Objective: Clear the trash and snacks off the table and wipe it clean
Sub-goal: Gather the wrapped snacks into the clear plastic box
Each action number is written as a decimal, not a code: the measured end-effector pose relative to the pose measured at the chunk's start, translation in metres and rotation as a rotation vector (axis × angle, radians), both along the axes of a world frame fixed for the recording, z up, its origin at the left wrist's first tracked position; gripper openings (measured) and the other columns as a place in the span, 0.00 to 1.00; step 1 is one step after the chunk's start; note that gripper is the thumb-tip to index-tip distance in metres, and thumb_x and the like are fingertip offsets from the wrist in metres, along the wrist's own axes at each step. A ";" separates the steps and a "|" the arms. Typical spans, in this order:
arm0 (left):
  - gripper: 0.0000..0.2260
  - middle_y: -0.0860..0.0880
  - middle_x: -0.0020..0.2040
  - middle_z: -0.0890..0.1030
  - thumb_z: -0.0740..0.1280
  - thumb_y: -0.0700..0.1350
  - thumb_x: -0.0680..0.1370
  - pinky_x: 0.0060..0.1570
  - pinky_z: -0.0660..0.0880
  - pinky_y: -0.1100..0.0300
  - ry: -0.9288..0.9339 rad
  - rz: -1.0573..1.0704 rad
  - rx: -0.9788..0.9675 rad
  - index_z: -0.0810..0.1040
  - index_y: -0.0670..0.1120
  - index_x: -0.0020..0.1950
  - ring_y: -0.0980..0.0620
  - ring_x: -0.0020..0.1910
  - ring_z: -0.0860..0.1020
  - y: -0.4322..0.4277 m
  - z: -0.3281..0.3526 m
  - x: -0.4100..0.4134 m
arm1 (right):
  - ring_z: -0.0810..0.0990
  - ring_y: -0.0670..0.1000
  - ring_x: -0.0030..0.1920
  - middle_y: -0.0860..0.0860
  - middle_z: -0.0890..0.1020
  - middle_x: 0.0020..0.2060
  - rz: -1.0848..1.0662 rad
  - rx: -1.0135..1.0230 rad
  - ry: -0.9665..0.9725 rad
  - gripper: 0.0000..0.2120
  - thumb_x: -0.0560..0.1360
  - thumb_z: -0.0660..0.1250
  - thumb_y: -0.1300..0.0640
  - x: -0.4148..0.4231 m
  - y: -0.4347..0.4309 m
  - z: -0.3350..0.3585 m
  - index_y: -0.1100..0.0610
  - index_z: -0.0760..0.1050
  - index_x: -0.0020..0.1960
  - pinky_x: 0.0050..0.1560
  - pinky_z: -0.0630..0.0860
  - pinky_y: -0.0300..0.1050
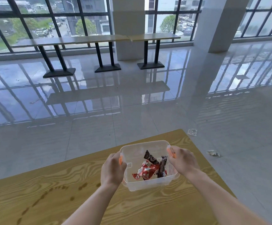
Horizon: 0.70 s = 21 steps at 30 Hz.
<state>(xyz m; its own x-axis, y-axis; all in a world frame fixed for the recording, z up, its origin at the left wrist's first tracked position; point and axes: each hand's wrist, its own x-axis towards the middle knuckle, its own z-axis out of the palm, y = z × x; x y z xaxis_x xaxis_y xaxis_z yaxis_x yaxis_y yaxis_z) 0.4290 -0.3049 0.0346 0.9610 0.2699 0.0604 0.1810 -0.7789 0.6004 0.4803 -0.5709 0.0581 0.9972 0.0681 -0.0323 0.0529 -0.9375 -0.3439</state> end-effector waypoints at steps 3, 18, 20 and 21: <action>0.02 0.52 0.44 0.77 0.66 0.45 0.76 0.37 0.70 0.55 0.006 -0.017 0.011 0.78 0.49 0.47 0.48 0.40 0.76 -0.010 -0.005 0.022 | 0.79 0.57 0.40 0.51 0.81 0.37 -0.012 0.009 0.021 0.08 0.76 0.64 0.53 0.019 -0.010 -0.008 0.53 0.68 0.41 0.38 0.70 0.48; 0.02 0.54 0.43 0.76 0.66 0.47 0.77 0.36 0.70 0.58 0.009 0.005 0.018 0.77 0.50 0.46 0.52 0.39 0.75 -0.035 -0.029 0.066 | 0.76 0.50 0.33 0.47 0.77 0.31 0.023 0.031 -0.017 0.17 0.84 0.51 0.48 0.071 -0.031 -0.034 0.53 0.68 0.40 0.32 0.64 0.45; 0.02 0.54 0.43 0.76 0.66 0.48 0.77 0.38 0.72 0.57 0.010 0.012 0.019 0.77 0.51 0.47 0.52 0.39 0.75 -0.036 -0.033 0.065 | 0.75 0.49 0.32 0.47 0.76 0.31 0.039 0.039 -0.016 0.18 0.85 0.50 0.49 0.072 -0.031 -0.037 0.53 0.68 0.40 0.31 0.63 0.44; 0.03 0.54 0.44 0.76 0.66 0.48 0.77 0.38 0.73 0.56 0.013 0.014 0.020 0.77 0.51 0.49 0.51 0.39 0.76 -0.036 -0.034 0.064 | 0.75 0.49 0.33 0.47 0.76 0.31 0.044 0.036 -0.018 0.18 0.85 0.49 0.49 0.072 -0.032 -0.038 0.53 0.69 0.41 0.31 0.62 0.43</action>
